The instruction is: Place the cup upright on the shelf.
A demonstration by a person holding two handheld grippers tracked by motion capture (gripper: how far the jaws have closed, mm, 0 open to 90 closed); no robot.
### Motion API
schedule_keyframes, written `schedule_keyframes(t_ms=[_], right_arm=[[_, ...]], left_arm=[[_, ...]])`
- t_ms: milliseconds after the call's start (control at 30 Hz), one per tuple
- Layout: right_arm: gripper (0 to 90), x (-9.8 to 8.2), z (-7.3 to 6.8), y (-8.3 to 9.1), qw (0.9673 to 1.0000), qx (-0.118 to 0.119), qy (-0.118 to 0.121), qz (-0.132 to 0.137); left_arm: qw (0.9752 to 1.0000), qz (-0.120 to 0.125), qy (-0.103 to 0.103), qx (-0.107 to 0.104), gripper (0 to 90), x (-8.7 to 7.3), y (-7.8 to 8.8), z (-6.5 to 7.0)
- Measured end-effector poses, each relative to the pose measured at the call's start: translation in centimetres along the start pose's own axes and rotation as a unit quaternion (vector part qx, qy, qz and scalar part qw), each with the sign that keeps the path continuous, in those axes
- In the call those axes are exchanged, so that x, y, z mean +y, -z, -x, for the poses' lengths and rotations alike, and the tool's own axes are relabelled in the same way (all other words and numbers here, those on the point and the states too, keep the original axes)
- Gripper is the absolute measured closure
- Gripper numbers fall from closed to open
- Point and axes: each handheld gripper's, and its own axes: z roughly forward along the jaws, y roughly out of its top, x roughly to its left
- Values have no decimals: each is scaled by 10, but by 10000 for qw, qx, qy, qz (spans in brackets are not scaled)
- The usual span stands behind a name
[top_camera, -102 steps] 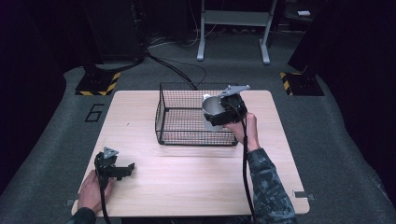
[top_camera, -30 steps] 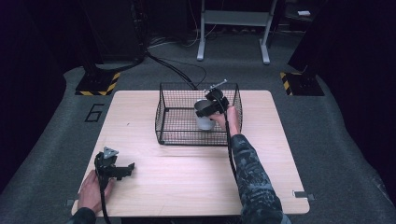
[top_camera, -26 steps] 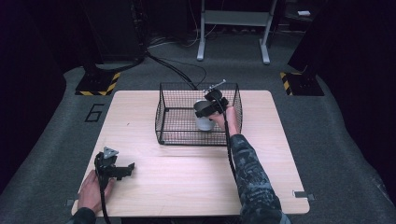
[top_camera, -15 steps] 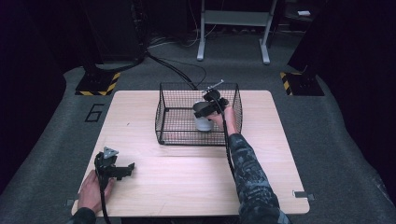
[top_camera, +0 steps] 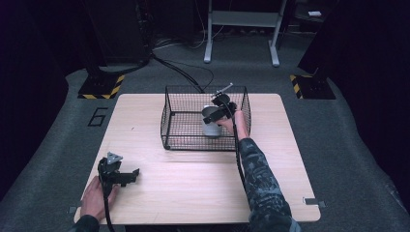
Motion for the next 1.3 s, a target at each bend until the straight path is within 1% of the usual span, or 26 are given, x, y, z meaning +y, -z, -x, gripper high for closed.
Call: schedule_keyframes(t_ms=[67, 167, 200, 233, 267, 333, 367, 400, 433, 467, 600, 700, 767, 867, 900, 933, 1000, 1067, 1100, 1133, 1167, 1267, 1300], right_arm=[[59, 0, -2, 0, 10000, -47, -11, -42], [55, -1, -6, 1, 9999, -89, 51, -129], [54, -1, -7, 1, 9999, -103, 46, -123], [49, -2, -8, 1, 9999, -84, -25, -131], [38, -2, -8, 1, 9999, -75, 12, -122], [31, -3, -8, 2, 9999, -6, -22, -99], [17, -3, -9, 3, 9999, 24, 1, -99], [0, -3, -10, 4, 9999, 44, -41, -101], [0, -3, -11, 5, 9999, 25, -28, -112], [0, -4, -11, 6, 10000, 45, -57, -57], [0, -6, -12, 12, 10000, 55, -78, 20], [0, -7, -13, 22, 9999, -2, -33, 124], [0, -8, -16, 31, 9997, -66, -21, 253], [0, -9, -21, 42, 9991, -118, 142, 391], [0, -10, -24, 47, 9988, -150, 157, 440], [0, -11, -26, 52, 9984, -159, 199, 499], [0, -13, -31, 61, 9978, -136, 287, 575], [0, -16, -36, 70, 9972, -147, 338, 655], [0, -18, -38, 75, 9968, -109, 383, 697], [0, -21, -42, 80, 9965, -101, 360, 743], [0, -23, -44, 85, 9957, -127, 477, 781], [0, -31, -50, 97, 9949, -139, 531, 843], [0, -35, -52, 102, 9939, -166, 596, 914]], left_arm=[[10000, -1, 0, 0, 0, 0, 0, 0], [10000, -2, -1, -2, 0, 0, 0, 0], [10000, -1, -2, -1, 0, 0, 0, 0], [10000, -1, -2, -1, 0, 0, 0, 0], [10000, -2, -2, -1, 0, 0, 0, 0], [10000, 6, -6, 2, 0, 0, 0, 0], [10000, 6, -5, 3, 0, 0, 0, 0], [10000, -28, -15, -3, 0, 0, 0, 0], [10000, -26, -13, -2, 0, 0, 0, 0], [10000, -28, -17, 2, 0, 0, 0, 0], [10000, 8, -5, 3, 0, 0, 0, 0], [10000, 9, -4, 2, 0, 0, 0, 0], [10000, 7, -5, 2, 0, 0, 0, 0], [10000, 8, -7, 3, 0, 0, 0, 0], [10000, 10, -3, 3, 0, 0, 0, 0], [10000, 37, 30, 8, 0, 0, 0, 0], [10000, 35, 29, 7, 0, 0, 0, 0], [10000, 40, 35, 7, 0, 0, -1, 0], [10000, 43, 37, 7, 0, 0, -1, 0], [10000, 42, 38, 7, 0, 0, -1, 1], [10000, 43, 38, 7, 0, 0, -1, 1], [10000, 42, 37, 7, 0, 0, -1, 1], [10000, 38, 32, 7, 0, 0, 0, 0]])
